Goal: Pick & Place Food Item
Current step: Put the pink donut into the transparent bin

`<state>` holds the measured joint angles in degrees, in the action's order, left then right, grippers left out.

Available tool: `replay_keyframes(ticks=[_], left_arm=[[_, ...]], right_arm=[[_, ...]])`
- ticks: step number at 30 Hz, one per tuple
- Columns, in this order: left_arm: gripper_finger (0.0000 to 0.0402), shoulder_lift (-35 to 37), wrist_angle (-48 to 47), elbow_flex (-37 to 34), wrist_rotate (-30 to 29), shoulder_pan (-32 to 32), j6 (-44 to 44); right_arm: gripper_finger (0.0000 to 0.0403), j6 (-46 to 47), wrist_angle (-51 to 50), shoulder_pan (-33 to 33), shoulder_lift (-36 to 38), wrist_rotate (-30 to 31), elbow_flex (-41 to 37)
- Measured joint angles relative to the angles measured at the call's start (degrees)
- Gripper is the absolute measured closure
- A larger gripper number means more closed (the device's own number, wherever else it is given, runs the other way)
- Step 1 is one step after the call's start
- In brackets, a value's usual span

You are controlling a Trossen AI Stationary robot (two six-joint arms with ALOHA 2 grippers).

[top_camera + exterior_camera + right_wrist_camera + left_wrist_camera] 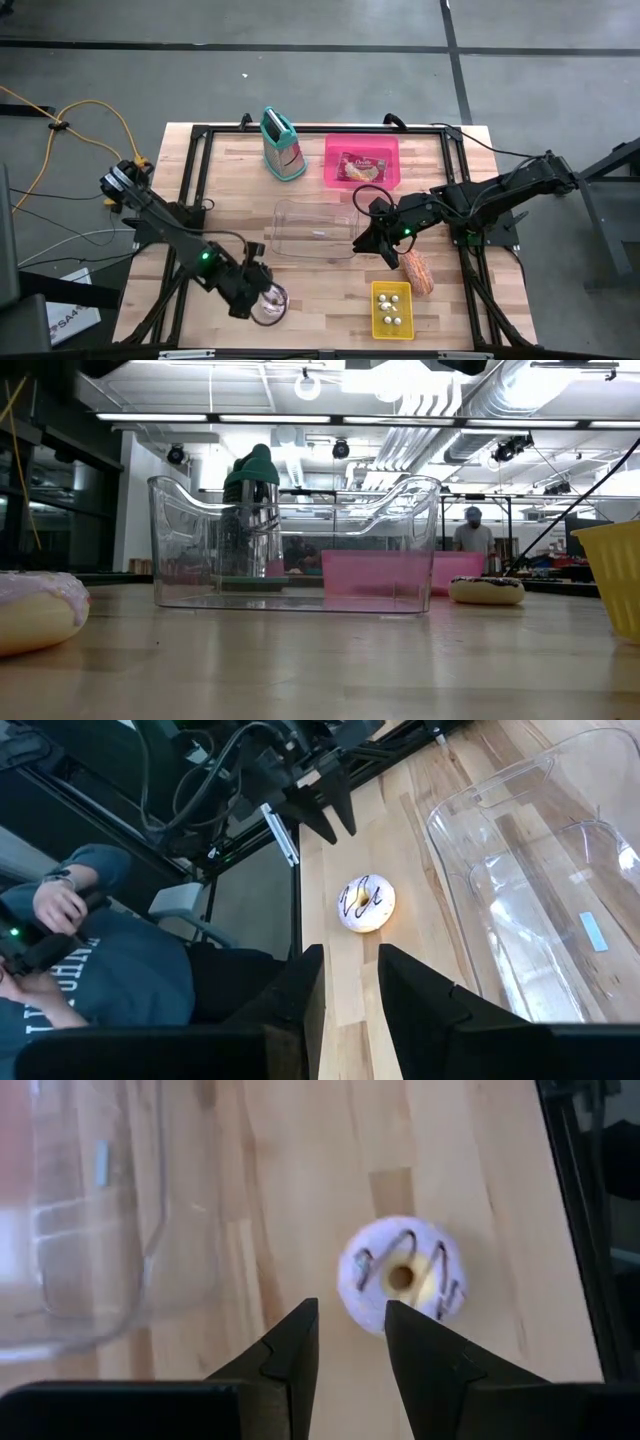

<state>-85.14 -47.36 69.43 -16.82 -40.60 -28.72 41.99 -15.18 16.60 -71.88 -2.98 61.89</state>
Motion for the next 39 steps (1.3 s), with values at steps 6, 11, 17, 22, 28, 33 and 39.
replay_keyframes(ticks=[6, 11, 17, 22, 28, 33, 39], left_arm=[[0.0289, -2.2, 0.9, 1.3, 3.6, 5.5, 4.8], [0.0289, -6.0, 1.2, 4.6, 7.4, 7.8, 8.1], [0.0289, -8.7, 1.2, 6.9, 9.7, 5.6, 8.2], [0.0289, -10.3, 1.1, 6.9, 9.1, 1.1, 4.0], [0.0289, -12.0, 0.7, 6.9, 9.3, -1.6, 0.1], [0.0289, -12.0, 0.0, 6.9, 9.6, -0.5, 0.0], [0.0289, -12.0, -0.3, 6.9, 11.2, 0.2, 0.0]], right_arm=[[0.0317, 0.0, 0.0, 0.0, 0.0, 0.0, 0.0], [0.0317, 0.0, 0.1, 0.0, 0.0, 0.0, 0.0], [0.0317, 0.0, 0.1, 0.0, 0.0, -0.1, 0.0], [0.0317, 0.0, 0.5, 0.0, 0.0, -0.2, 0.0], [0.0317, 0.0, 0.5, 0.0, 0.0, -0.2, 0.0], [0.0317, 0.0, 0.5, 0.0, 0.0, -0.2, 0.0], [0.0317, 0.0, 0.5, 0.0, 0.0, -0.1, 0.0]])
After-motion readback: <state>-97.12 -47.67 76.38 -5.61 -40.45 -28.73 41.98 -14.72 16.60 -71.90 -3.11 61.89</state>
